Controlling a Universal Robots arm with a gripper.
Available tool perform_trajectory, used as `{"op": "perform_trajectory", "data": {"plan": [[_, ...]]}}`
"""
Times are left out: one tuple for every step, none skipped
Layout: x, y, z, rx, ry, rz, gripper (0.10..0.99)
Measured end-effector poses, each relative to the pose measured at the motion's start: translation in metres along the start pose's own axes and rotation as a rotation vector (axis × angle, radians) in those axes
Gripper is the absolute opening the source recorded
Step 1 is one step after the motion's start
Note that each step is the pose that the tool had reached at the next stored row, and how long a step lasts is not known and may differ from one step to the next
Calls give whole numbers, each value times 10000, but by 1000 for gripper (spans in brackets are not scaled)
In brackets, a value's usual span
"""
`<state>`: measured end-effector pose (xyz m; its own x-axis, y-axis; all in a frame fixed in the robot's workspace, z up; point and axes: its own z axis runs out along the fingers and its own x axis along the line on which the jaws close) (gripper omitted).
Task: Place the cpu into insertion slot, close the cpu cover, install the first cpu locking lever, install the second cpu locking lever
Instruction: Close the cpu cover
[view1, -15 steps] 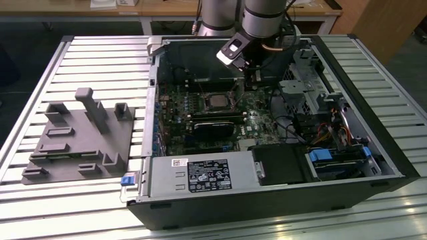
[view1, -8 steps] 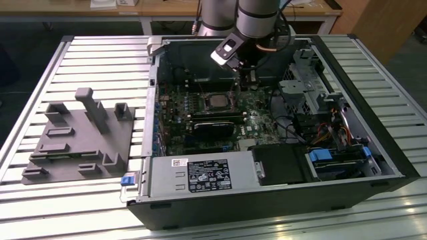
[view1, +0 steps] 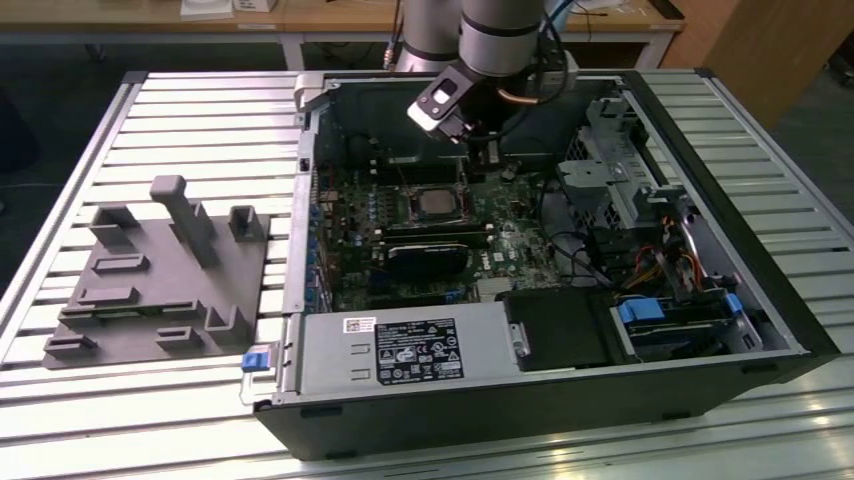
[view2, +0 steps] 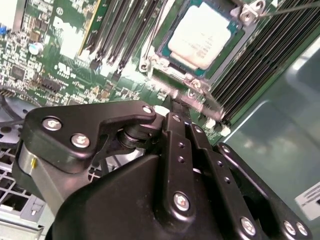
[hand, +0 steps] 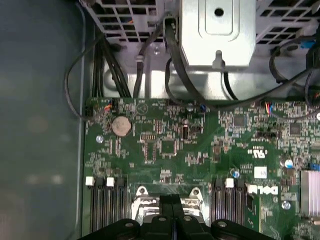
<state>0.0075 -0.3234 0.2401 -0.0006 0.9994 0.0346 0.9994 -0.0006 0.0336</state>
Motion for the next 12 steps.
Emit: {"op": "perform_trajectory", "data": {"plan": [[0, -16, 0, 0, 1, 0, 106], [0, -30, 0, -1, 0, 0, 106], [0, -42, -1, -1, 1, 0, 106], [0, -56, -1, 0, 0, 0, 106], [0, -69, -2, 0, 0, 1, 106], [0, -83, -2, 0, 0, 0, 106], [0, -97, -2, 0, -1, 0, 106], [0, -110, -2, 0, 0, 1, 106], [1, -123, -2, -1, 2, 0, 106], [1, -135, -2, -1, 2, 0, 106], [0, -148, -2, 0, 1, 0, 106], [0, -162, -3, -1, 1, 0, 106]]}}
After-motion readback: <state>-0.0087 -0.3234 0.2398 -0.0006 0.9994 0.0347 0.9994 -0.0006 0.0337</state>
